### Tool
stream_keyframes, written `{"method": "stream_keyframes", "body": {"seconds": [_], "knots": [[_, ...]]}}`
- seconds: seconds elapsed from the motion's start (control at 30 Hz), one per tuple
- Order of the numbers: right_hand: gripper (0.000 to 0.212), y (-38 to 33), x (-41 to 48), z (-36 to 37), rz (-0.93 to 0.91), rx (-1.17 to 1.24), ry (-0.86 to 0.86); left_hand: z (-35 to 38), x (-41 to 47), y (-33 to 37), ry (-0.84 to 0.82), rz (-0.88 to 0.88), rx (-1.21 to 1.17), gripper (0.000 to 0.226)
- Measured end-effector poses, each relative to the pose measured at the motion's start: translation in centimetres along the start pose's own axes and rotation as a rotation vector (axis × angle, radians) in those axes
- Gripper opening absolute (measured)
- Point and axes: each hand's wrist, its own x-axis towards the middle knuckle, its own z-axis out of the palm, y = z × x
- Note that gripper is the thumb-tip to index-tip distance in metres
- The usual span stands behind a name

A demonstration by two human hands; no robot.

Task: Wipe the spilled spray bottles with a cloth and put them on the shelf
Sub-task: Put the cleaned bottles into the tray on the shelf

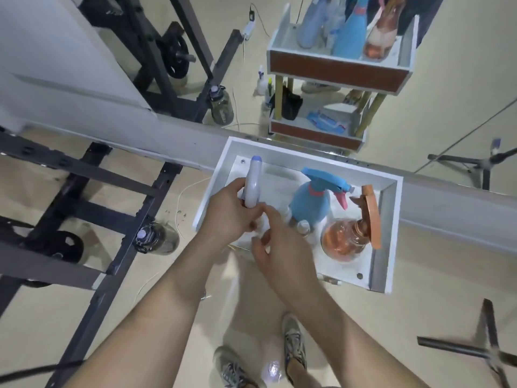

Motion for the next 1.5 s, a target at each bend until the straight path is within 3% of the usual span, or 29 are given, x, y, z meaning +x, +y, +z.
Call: {"method": "stream_keyframes", "body": {"seconds": [0.1, 0.3, 0.53, 0.63, 0.7, 0.83, 0.97, 1.03, 1.1, 1.27, 1.5], "knots": [[0.029, 0.1, 2.6, 2.9, 0.116, -0.019, 0.017, -0.4, -0.1, -0.6, 0.008, 0.01, 0.012, 0.025], [0.021, 1.9, 3.1, 4.1, 0.181, 0.031, 0.072, -1.6, 0.4, -1.2, -0.053, -0.032, 0.019, 0.031], [0.054, 1.0, 1.9, 2.6, 0.085, 0.105, 0.123, -3.2, 0.1, -2.2, -0.089, -0.058, -0.008, 0.062], [0.05, -0.9, 0.4, 1.3, -0.031, 0.125, 0.185, -5.7, -1.6, -3.8, 0.016, -0.008, -0.062, 0.049], [0.042, -2.6, -0.9, 1.9, -0.123, 0.158, 0.119, -8.5, -3.6, -6.2, 0.166, -0.017, -0.084, 0.034], [0.03, -4.6, -2.5, 7.7, -0.24, 0.079, -0.177, -14.3, -9.1, -16.4, 0.375, -0.233, 0.037, 0.03], [0.024, -5.4, -3.1, 16.5, -0.305, -0.056, -0.434, -16.8, -15.4, -29.5, 0.258, -0.551, 0.25, 0.027], [0.039, -4.9, -3.2, 21.4, -0.31, -0.206, -0.561, -16.4, -17.5, -35.5, 0.214, -0.638, 0.266, 0.028], [0.057, -3.7, -2.9, 26.7, -0.333, -0.36, -0.614, -15.3, -17.9, -41.4, 0.19, -0.665, 0.261, 0.031], [0.07, 1.7, -0.1, 40.0, -0.466, -0.719, -0.746, -9.3, -13.7, -54.0, 0.185, -0.654, 0.133, 0.027], [0.077, 10.5, 6.1, 56.2, -0.506, -0.907, -0.823, 4.1, -2.7, -69.0, 0.082, -0.612, 0.155, 0.062]]}}
